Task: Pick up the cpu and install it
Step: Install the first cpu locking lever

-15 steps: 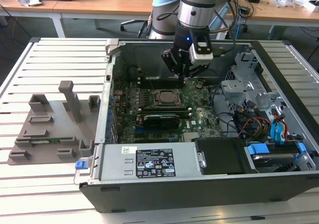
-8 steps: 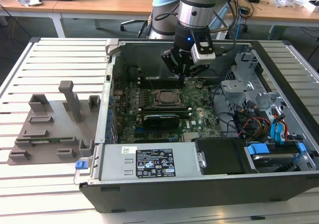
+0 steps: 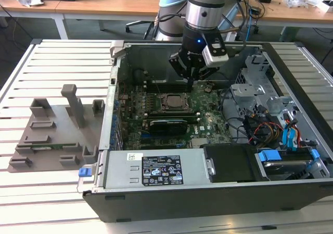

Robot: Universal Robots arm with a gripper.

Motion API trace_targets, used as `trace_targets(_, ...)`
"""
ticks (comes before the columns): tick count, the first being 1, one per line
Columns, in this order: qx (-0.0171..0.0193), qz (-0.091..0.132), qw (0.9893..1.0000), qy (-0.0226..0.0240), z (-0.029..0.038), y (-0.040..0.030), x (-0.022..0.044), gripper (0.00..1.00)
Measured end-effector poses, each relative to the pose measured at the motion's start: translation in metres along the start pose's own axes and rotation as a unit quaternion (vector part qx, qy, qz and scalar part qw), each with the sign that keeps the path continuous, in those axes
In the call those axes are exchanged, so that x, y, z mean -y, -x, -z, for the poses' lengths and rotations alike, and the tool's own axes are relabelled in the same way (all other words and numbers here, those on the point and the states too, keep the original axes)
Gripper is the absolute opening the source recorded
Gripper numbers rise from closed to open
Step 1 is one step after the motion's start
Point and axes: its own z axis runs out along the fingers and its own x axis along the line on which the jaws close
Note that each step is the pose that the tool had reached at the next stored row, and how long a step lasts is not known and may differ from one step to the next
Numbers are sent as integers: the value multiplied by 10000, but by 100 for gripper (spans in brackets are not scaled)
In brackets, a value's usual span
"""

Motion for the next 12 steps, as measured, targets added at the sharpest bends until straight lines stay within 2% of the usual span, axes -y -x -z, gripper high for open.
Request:
trace_targets(3, 22, 181, 9998, -1, 0, 0, 0, 11)
trace_targets(9, 48, 397, 9992, -2, 0, 0, 0, 11)
trace_targets(12, 70, 584, 9983, -3, 0, 0, 0, 11)
